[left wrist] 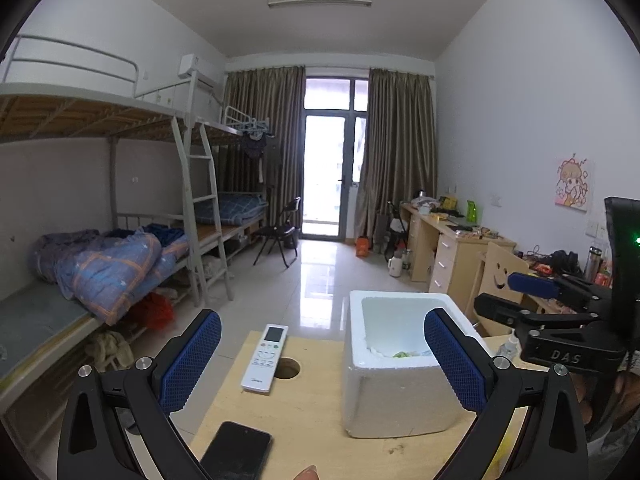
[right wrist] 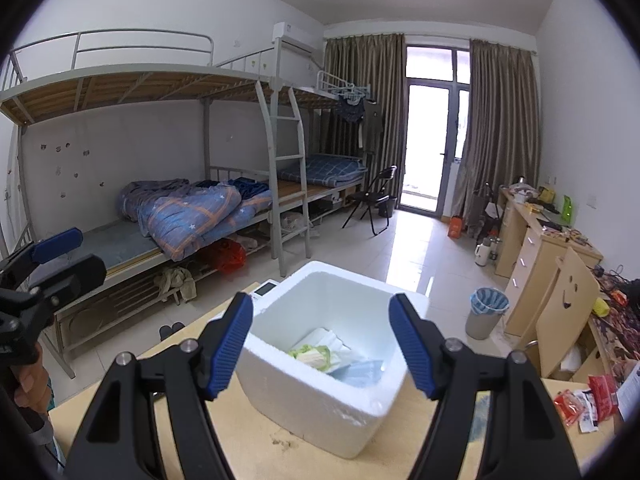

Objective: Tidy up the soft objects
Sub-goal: 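Move both empty grippers back toward the yellow mesh sleeve on the table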

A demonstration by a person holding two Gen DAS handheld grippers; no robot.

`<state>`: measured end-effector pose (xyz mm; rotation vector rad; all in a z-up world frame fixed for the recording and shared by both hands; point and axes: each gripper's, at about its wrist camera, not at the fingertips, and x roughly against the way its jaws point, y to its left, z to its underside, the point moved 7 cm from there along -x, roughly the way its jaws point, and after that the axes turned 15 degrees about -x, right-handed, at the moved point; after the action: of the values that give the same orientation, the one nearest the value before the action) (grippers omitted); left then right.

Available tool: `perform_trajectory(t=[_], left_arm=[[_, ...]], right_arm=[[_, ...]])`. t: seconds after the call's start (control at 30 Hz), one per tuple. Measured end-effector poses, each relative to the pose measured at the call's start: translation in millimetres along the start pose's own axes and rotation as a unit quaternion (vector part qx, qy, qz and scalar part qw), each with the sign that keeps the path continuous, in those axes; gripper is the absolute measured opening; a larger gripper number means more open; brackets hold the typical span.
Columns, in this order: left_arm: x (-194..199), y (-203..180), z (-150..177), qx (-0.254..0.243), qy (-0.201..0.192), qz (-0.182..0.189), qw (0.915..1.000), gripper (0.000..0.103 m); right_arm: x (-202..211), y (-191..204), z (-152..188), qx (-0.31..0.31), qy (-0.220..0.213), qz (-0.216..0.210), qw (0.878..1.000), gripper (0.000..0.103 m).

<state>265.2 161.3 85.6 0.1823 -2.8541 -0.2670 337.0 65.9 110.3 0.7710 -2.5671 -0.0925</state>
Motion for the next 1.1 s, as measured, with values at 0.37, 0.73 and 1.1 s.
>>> perform_trajectory(t=[0.37, 0.73, 1.1], left_arm=[[39.6, -18.9, -8.7, -0.013, -0.022, 0.009, 0.9996, 0.102], [77.4, -42.8, -14.9, -0.024, -0.04, 0.027, 0.9985, 0.102], [104.6, -56.0, -12.8, -0.039, -0.054, 0.035, 0.9972, 0.102]], right_arm=[[61.1, 0.0, -3.3, -0.013, -0.057, 0.012, 0.998, 0.102], [105.2, -0.6, 8.1, -0.017, -0.078, 0.022, 0.997, 0.102], [136.8, 1.4, 21.5, -0.019, -0.098, 0.028, 0.995, 0.102]])
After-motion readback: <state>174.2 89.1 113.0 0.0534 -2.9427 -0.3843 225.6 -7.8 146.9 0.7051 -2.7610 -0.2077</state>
